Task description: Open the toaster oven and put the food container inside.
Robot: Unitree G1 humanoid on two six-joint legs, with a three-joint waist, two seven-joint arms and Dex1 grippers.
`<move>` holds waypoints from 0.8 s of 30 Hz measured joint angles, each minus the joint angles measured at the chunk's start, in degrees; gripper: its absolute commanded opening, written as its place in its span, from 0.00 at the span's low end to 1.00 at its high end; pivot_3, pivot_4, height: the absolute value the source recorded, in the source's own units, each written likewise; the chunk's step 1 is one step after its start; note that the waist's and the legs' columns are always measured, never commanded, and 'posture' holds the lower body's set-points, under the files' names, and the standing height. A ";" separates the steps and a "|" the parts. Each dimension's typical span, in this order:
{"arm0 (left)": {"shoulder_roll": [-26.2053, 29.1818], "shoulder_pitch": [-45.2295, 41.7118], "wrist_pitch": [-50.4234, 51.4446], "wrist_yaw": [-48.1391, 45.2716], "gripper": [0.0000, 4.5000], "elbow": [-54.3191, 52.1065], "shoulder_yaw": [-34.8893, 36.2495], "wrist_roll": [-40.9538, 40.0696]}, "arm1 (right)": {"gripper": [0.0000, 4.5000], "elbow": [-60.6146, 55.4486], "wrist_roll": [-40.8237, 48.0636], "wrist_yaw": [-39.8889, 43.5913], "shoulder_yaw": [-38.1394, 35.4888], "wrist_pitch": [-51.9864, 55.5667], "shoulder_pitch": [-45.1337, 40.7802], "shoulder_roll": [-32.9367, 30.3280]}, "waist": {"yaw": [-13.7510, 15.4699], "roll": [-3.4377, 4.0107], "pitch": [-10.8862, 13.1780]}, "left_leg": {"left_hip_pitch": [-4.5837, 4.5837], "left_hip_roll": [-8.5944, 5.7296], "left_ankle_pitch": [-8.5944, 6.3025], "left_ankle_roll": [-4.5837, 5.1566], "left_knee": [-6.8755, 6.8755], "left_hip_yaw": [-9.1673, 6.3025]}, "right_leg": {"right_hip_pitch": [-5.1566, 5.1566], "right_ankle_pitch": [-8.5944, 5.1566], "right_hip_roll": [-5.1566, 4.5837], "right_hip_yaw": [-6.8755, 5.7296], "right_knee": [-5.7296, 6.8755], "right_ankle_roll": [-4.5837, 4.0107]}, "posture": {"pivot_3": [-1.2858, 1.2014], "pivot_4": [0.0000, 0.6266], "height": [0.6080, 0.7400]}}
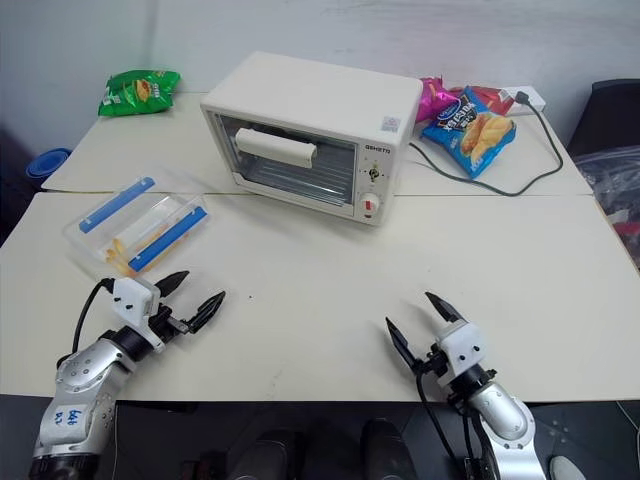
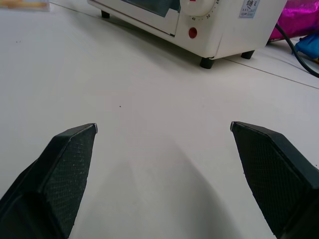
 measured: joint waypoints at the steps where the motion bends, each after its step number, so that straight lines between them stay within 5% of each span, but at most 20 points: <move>1: 0.29 -0.12 -0.29 -0.28 1.00 0.00 0.08 0.04 | 1.00 0.20 0.04 0.19 0.06 0.00 -0.14 -0.04 | -0.01 0.00 0.00 | 0.00 0.00 0.00 0.00 0.00 0.00 | 0.00 0.00 0.00 0.00 0.00 0.00 | 0.52 0.24 1.00; 8: 3.79 -0.63 5.56 -6.16 1.00 -0.99 0.70 -6.30 | 1.00 -3.09 5.24 3.23 2.52 9.74 -5.70 -2.17 | -0.46 -0.03 0.02 | 0.00 0.12 -0.01 -0.03 0.00 0.00 | -0.04 0.00 0.05 0.08 0.03 -0.01 | 0.52 0.24 1.00; 15: 14.69 -5.24 16.73 -17.58 1.00 -3.17 7.69 -19.86 | 1.00 -10.53 12.69 3.54 9.04 35.24 -28.68 -3.11 | -0.77 0.05 0.03 | -0.05 0.19 -0.04 -0.12 -0.05 -0.09 | -0.11 -0.04 0.08 -0.01 -0.01 -0.18 | 0.52 0.24 1.00; 24: 18.06 -12.41 22.20 -16.67 1.00 -2.03 13.67 -23.94 | 1.00 3.05 10.42 -4.47 10.09 47.44 -52.35 5.42 | -1.22 0.04 0.03 | -0.53 0.15 -0.04 -0.14 0.07 -0.14 | -0.50 -0.04 0.05 -0.10 0.22 -0.18 | 0.52 0.24 1.00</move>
